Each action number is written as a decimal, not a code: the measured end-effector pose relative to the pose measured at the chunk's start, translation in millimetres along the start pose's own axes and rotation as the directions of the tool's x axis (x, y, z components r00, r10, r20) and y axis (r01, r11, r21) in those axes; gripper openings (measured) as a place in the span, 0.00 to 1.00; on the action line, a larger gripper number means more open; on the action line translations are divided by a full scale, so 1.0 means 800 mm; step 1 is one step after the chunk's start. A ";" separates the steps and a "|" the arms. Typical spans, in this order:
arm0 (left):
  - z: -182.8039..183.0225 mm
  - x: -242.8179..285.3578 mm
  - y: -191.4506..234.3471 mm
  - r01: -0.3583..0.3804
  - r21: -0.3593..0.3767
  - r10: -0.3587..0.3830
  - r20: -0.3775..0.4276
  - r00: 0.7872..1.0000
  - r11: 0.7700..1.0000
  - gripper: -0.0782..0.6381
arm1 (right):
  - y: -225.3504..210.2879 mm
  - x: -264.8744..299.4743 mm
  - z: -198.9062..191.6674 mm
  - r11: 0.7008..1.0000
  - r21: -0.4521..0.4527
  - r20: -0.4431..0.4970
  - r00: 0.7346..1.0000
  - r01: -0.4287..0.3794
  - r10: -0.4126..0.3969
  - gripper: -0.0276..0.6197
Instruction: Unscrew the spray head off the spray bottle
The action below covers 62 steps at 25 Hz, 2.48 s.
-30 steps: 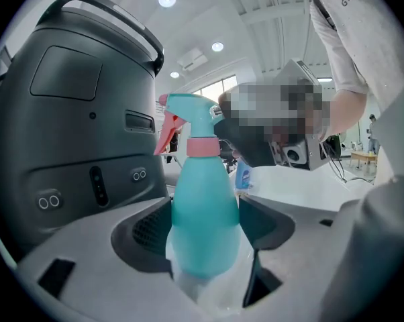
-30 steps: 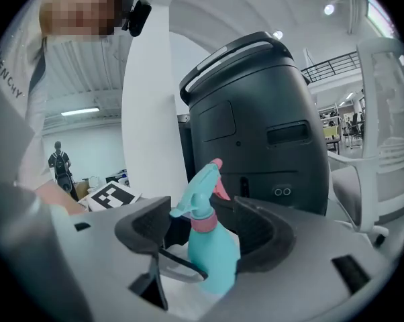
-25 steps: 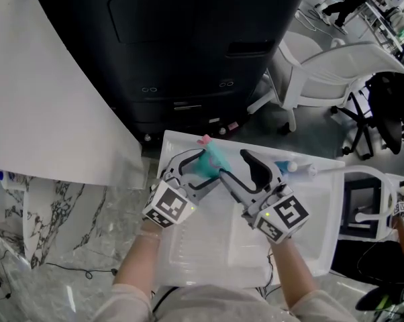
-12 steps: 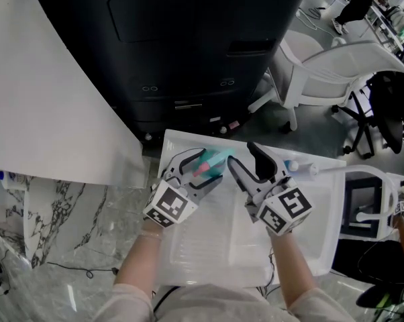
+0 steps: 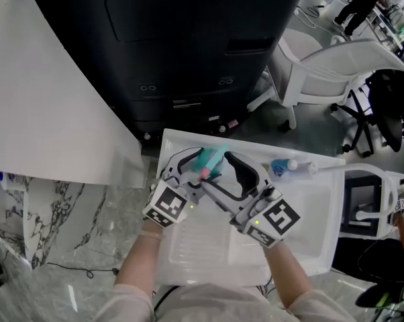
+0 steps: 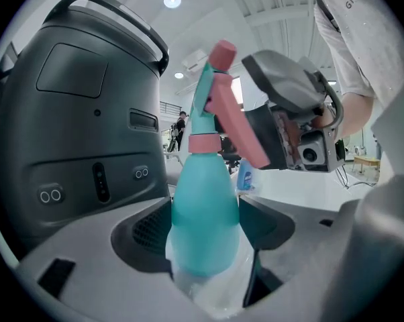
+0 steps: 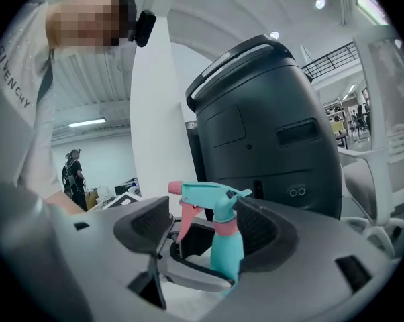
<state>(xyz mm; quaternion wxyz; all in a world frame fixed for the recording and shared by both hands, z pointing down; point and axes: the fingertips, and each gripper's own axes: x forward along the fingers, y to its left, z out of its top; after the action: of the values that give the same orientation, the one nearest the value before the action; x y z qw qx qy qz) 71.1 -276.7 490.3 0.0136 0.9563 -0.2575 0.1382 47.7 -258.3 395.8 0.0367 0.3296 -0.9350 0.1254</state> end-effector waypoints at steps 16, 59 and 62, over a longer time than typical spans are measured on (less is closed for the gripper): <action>-0.002 0.001 0.001 -0.005 -0.008 0.005 -0.002 1.000 1.000 0.55 | -0.039 -0.031 -0.016 0.990 -0.061 -0.045 0.990 0.130 -0.133 0.45; -0.003 0.002 0.001 -0.018 -0.008 0.017 -0.009 1.000 1.000 0.55 | -0.050 -0.033 -0.003 0.975 -0.023 -0.013 0.975 0.220 -0.221 0.35; -0.003 0.001 0.001 -0.018 -0.009 0.018 -0.008 1.000 1.000 0.55 | -0.065 -0.041 -0.001 0.965 0.026 0.009 0.965 0.262 -0.263 0.33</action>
<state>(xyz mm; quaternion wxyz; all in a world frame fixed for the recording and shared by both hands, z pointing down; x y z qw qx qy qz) 71.1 -277.7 492.5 0.0179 0.9533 -0.2666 0.1411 106.1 -277.0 402.7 0.0433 0.4518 -0.8817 0.1287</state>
